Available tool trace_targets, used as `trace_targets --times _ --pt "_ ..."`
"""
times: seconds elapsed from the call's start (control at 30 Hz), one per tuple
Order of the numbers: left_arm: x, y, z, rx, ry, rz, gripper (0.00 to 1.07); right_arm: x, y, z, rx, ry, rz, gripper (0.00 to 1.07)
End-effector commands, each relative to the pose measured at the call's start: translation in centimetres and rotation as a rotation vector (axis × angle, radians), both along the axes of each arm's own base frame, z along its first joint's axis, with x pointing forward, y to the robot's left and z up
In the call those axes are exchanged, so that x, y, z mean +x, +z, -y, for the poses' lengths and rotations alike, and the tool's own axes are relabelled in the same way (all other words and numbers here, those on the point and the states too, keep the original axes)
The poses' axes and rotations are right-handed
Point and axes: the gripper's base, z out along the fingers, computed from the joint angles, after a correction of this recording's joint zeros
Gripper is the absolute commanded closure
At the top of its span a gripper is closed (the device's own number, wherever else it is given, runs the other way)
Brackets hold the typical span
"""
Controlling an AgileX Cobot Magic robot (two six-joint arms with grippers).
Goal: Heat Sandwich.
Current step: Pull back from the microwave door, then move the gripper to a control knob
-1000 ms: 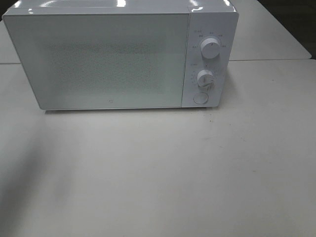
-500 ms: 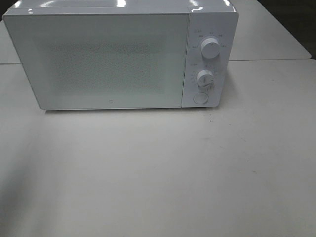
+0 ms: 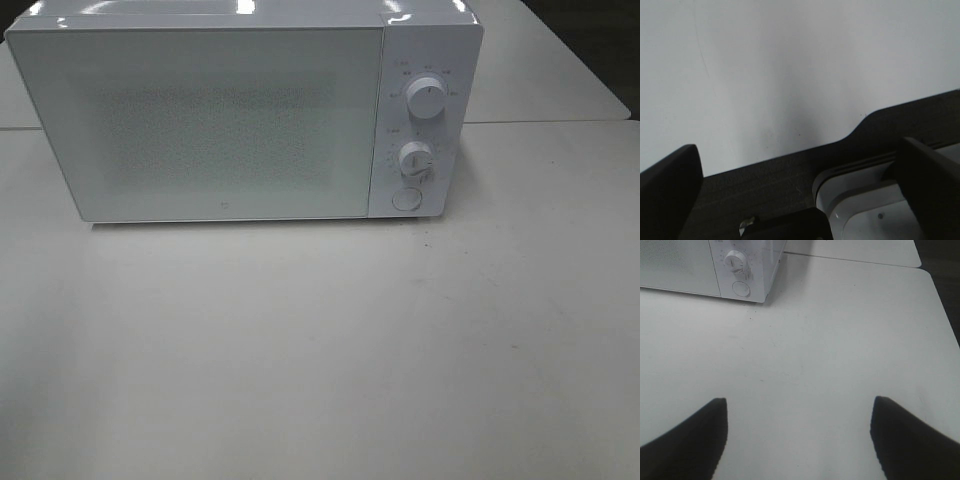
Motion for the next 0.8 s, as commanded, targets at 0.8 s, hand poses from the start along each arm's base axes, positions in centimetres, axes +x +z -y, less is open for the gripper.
trace_targets --times 0.8 --pt "-5.6 1.2 -0.8 -0.049 0.033 0.483 0.03 -0.4 0.0 0.0 0.003 -0.007 0.028 0.31"
